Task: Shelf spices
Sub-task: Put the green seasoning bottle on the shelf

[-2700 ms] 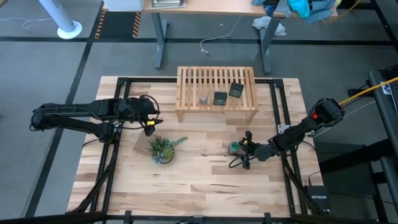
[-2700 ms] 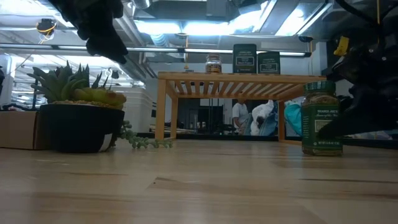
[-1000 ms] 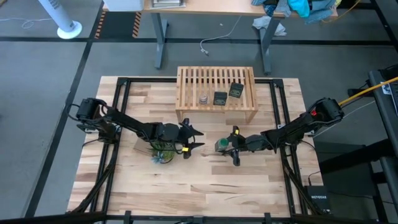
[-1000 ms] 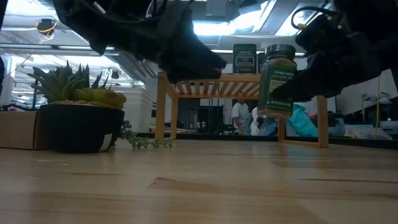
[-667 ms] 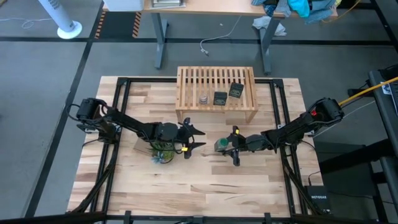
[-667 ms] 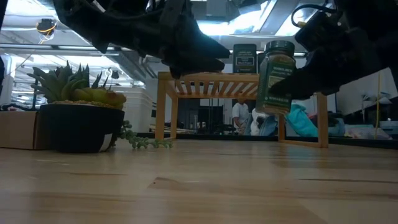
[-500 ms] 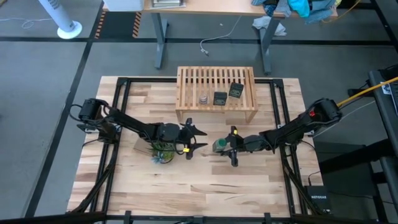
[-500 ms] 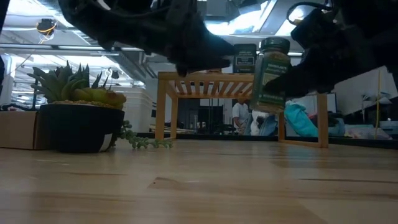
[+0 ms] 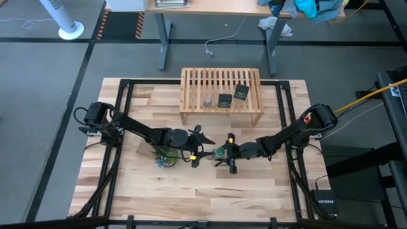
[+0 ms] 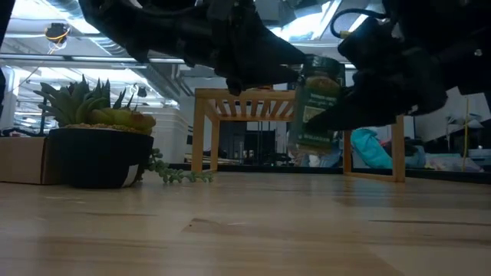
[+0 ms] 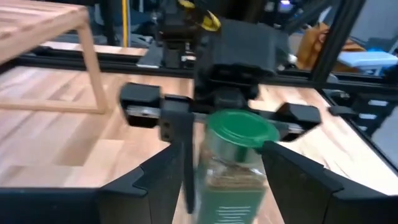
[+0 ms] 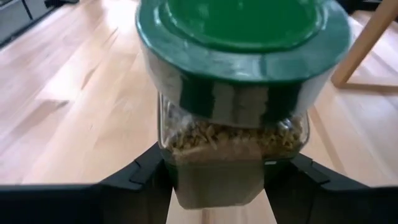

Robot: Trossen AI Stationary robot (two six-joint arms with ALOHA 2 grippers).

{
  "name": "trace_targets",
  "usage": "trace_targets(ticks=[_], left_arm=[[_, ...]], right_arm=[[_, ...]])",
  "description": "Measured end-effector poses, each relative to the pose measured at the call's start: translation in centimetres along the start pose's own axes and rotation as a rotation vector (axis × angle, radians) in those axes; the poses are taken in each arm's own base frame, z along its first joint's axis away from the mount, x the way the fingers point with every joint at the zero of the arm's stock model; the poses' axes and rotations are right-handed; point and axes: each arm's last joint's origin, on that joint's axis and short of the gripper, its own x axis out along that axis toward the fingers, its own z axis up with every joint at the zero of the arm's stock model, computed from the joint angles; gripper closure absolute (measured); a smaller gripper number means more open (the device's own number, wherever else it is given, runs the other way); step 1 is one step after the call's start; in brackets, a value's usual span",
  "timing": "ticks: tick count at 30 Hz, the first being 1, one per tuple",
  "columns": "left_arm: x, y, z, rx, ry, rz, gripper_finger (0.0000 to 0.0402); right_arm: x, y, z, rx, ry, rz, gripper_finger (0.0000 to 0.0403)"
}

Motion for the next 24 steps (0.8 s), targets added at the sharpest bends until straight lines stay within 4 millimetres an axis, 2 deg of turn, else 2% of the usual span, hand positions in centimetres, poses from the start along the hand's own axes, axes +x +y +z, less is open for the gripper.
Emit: trace_targets(ticks=[9,24], left_arm=[[-0.2,-1.2,-0.3,0.031,0.021,-0.025,0.0190],[-0.1,-0.8,-0.3,0.020,0.023,-0.021,0.0190]], right_arm=[[0.4,-1.1,0.6,0.024,-0.019,0.046,0.0198],[0.6,-1.1,1.2,0.032,-0.054,0.057,0.0198]])
